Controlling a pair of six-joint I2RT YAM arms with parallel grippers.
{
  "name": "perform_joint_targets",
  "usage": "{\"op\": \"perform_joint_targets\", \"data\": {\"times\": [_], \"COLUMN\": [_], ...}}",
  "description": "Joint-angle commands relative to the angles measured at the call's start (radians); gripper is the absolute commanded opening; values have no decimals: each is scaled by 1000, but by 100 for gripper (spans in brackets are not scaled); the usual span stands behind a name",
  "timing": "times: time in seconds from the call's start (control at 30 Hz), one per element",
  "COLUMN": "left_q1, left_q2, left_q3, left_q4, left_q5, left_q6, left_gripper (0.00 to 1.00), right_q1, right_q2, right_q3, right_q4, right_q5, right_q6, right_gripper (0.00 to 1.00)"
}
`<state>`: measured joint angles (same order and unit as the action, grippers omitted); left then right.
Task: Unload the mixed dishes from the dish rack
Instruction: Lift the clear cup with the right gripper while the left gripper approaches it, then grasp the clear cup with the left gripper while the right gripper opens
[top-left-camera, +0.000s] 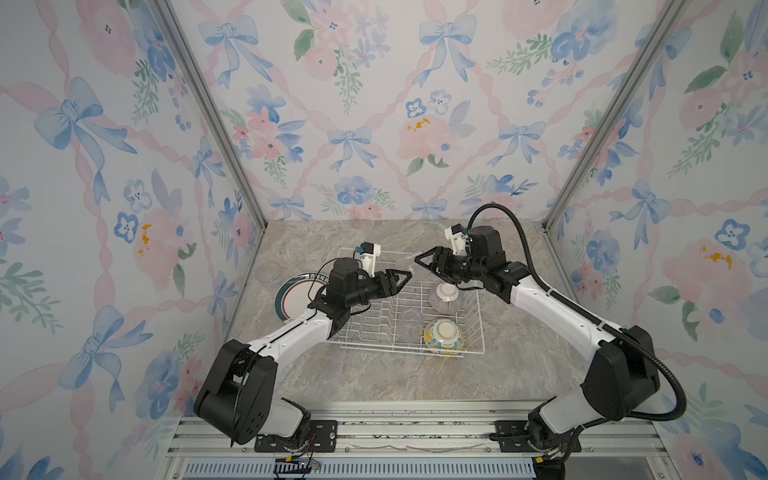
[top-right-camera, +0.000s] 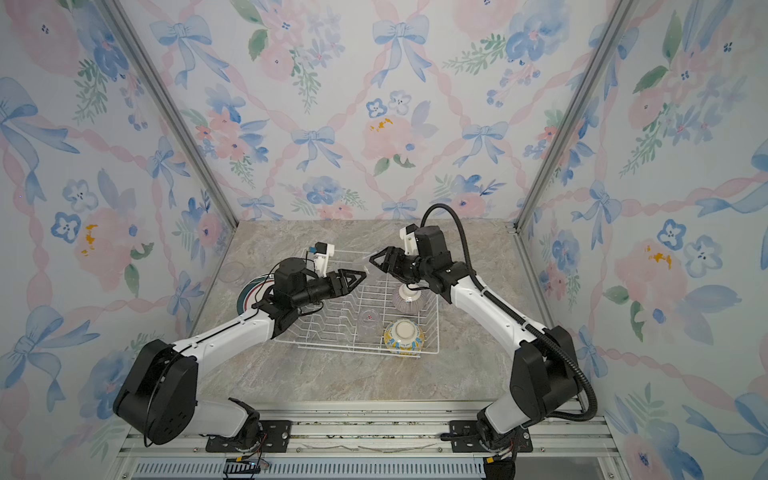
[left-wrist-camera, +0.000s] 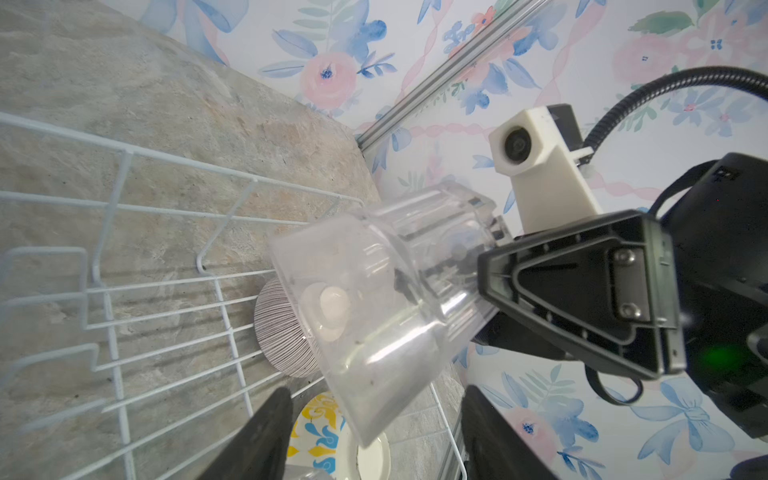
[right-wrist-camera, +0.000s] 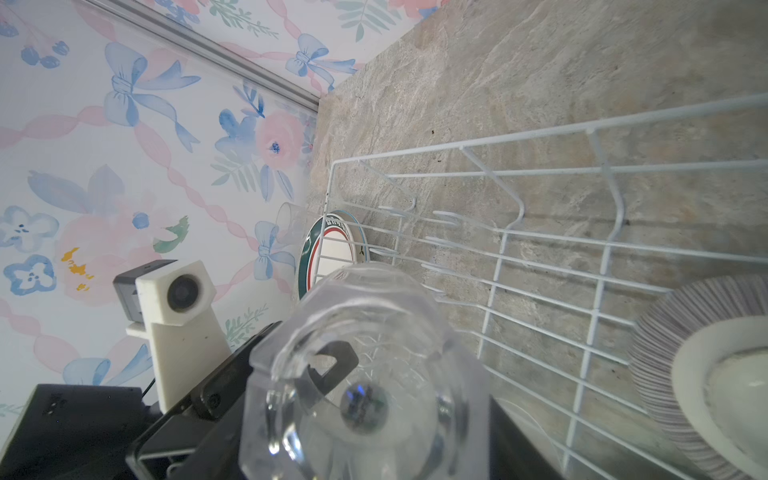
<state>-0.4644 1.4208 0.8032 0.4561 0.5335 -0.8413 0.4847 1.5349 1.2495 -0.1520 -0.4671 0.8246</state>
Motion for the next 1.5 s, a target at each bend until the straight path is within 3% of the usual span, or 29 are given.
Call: {"op": "perform_joint_targets", "data": {"times": [0.0, 0.23, 0.57, 0.77, 1.0, 1.17, 1.3, 1.47], "left_q1": [-5, -9, -16, -15, -4, 3, 6, 6], "left_q2": [21, 62, 121, 116, 115, 108, 96, 86], "left_q3": [31, 65, 111, 105, 99, 81, 68, 72], "left_q4": [96, 164, 205, 205, 205, 205, 189, 143], "left_q5": [46, 63, 96, 74, 60, 48, 24, 5], "left_q6": [-29, -41, -73, -64, -62, -56, -46, -16], "left_gripper": [60, 50, 13, 2, 0, 0, 0, 0], "right_q1": [-9, -6, -3, -3, -3, -4, -9, -9], "right_q2": [-39, -36, -33, -32, -38, -45, -48, -62], "right_q3": [-14, -34, -45, -47, -47, -53, -56, -60], "right_q4": [67, 100, 115, 111, 110, 106, 98, 93], "right_q5": [-29, -57, -77, -79, -78, -69, -61, -39], "right_q6": [27, 64, 77, 78, 76, 68, 58, 46], "right_gripper": [60, 60, 61, 63, 65, 75, 98, 97]}}
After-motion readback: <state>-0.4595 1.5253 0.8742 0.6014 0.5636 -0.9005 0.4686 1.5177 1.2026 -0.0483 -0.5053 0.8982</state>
